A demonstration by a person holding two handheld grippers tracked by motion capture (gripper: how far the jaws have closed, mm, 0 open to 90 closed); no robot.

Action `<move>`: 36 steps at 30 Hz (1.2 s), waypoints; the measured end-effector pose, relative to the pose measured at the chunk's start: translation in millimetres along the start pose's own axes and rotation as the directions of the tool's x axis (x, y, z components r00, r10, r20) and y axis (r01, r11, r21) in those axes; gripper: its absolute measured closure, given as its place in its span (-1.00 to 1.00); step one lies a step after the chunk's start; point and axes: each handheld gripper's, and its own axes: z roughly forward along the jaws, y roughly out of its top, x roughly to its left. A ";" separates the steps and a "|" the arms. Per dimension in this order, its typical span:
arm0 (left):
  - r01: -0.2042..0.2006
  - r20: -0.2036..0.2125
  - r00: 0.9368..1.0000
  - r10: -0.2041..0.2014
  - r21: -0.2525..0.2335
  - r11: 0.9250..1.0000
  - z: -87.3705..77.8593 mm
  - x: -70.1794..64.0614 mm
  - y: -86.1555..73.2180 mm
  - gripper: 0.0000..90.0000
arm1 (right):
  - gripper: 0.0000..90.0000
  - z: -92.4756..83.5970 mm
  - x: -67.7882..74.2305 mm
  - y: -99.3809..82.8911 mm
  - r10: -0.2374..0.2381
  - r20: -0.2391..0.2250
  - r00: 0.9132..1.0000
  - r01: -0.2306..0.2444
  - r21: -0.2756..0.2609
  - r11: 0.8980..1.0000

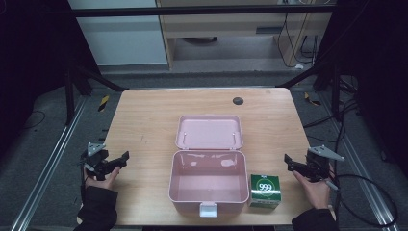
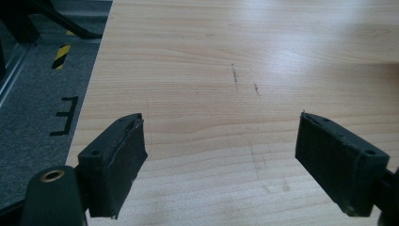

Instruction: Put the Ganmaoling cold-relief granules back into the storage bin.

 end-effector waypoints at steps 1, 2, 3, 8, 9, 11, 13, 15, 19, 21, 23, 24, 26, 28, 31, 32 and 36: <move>0.001 -0.001 1.000 -0.001 -0.001 1.000 -0.2 -0.2 -0.4 -0.65 | -0.79 -1.6 0.3 0.5 -0.007 -0.001 1.000 0.007 0.001 1.000; 0.002 0.002 1.000 -0.002 -0.002 1.000 -0.3 -0.2 -0.6 -0.65 | -0.79 -3.8 0.6 1.4 -0.006 -0.003 1.000 0.006 -0.007 1.000; 0.002 0.002 1.000 -0.002 -0.002 1.000 -0.3 -0.2 -0.6 -0.65 | -0.79 -3.8 0.6 1.4 -0.006 -0.003 1.000 0.006 -0.007 1.000; -0.008 0.001 1.000 0.008 0.014 1.000 3.5 -1.2 -1.2 -0.64 | -0.78 -11.3 0.1 9.8 0.011 -0.044 0.999 -0.013 -0.040 0.999; -0.011 0.000 1.000 0.011 0.020 1.000 4.4 -1.1 -1.2 -0.64 | -0.78 -12.2 0.5 12.0 0.010 -0.051 0.999 -0.012 -0.040 0.999; -0.011 -0.002 1.000 0.011 0.026 1.000 6.0 -0.5 -1.7 -0.64 | -0.78 -14.6 1.5 17.2 -0.003 -0.055 0.998 0.000 -0.052 0.999; -0.010 -0.003 1.000 0.010 0.029 1.000 7.3 0.0 -1.9 -0.64 | -0.78 -18.4 2.9 23.0 -0.009 -0.068 0.998 0.004 -0.072 0.997; -0.011 -0.005 1.000 0.012 0.032 0.999 7.9 0.3 -2.0 -0.64 | -0.77 -21.7 3.6 28.9 -0.024 -0.074 0.997 0.017 -0.095 0.995; -0.014 -0.004 1.000 0.014 0.039 0.999 9.3 -0.4 -2.4 -0.64 | -0.75 -29.2 5.4 41.2 -0.039 -0.101 0.994 0.026 -0.123 0.992; -0.016 -0.004 1.000 0.016 0.040 0.999 9.8 -0.9 -2.4 -0.64 | -0.75 -30.6 5.7 44.1 -0.047 -0.104 0.993 0.034 -0.125 0.992; -0.017 -0.005 1.000 0.018 0.040 0.999 10.2 -1.7 -2.3 -0.64 | -0.75 -34.0 7.9 49.9 -0.067 -0.109 0.992 0.053 -0.126 0.991; -0.020 -0.005 1.000 0.020 0.041 0.999 10.4 -2.0 -2.2 -0.63 | -0.75 -36.8 9.8 55.9 -0.098 -0.123 0.987 0.082 -0.129 0.988; -0.020 -0.005 1.000 0.020 0.042 0.999 10.6 -2.0 -2.2 -0.63 | -0.75 -40.6 12.2 62.4 -0.119 -0.155 0.981 0.098 -0.135 0.986; -0.020 -0.005 1.000 0.020 0.045 0.999 11.1 -1.7 -2.3 -0.63 | -0.75 -44.5 15.5 69.0 -0.143 -0.175 0.974 0.120 -0.139 0.983; -0.023 -0.006 1.000 0.023 0.045 0.999 11.5 -1.8 -2.2 -0.63 | -0.75 -49.8 21.6 79.2 -0.184 -0.194 0.963 0.158 -0.144 0.977; -0.023 -0.005 1.000 0.024 0.046 0.999 11.7 -1.9 -2.3 -0.63 | -0.76 -51.3 23.3 82.5 -0.197 -0.204 0.959 0.170 -0.144 0.975; -0.027 -0.005 1.000 0.028 0.047 0.999 12.0 -2.3 -2.5 -0.63 | -0.77 -54.8 29.6 91.1 -0.229 -0.239 0.944 0.199 -0.141 0.970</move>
